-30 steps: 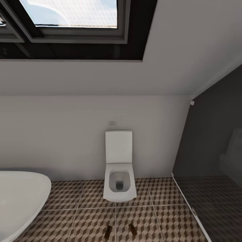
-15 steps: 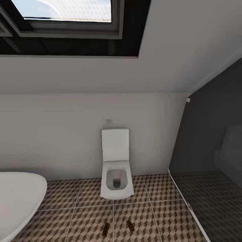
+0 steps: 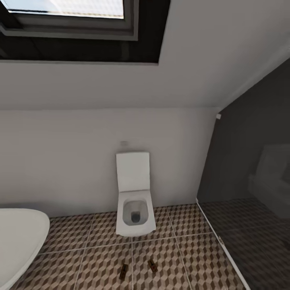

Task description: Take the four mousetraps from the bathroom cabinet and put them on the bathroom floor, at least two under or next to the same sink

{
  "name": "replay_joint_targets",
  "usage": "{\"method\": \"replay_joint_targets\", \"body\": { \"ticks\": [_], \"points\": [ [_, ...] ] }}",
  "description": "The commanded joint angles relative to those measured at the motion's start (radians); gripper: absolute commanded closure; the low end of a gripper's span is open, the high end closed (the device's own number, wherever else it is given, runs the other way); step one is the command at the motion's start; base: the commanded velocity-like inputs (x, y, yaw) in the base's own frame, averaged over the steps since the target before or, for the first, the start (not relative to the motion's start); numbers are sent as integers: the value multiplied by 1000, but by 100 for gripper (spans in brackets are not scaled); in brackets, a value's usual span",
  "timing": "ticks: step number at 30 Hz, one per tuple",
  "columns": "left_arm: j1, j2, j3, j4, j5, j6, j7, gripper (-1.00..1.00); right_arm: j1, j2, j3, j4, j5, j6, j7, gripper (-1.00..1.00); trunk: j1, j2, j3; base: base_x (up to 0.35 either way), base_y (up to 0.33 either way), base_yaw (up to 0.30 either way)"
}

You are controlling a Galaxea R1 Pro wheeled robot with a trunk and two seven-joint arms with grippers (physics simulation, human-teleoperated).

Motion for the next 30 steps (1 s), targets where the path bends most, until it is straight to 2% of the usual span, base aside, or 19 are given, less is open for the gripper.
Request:
{"method": "replay_joint_targets", "body": {
  "ticks": [1, 10, 30],
  "points": [
    [-1, 0, -6, 2, 1, -3, 2, -100, -1, 0, 9, 0, -7, -2, -3, -100, 1, -2, -4, 0, 0, -114],
    [-1, -1, -6, 2, 1, -3, 1, -100, -1, 1, 8, 1, -7, -2, -6, -100, 1, -2, -14, 0, 0, -87],
    [0, -3, -6, -2, 0, -10, -7, -100, -1, 2, 8, 0, -8, -4, -4, -100, 1, -2, -15, 0, 0, -6]
  ]
}}
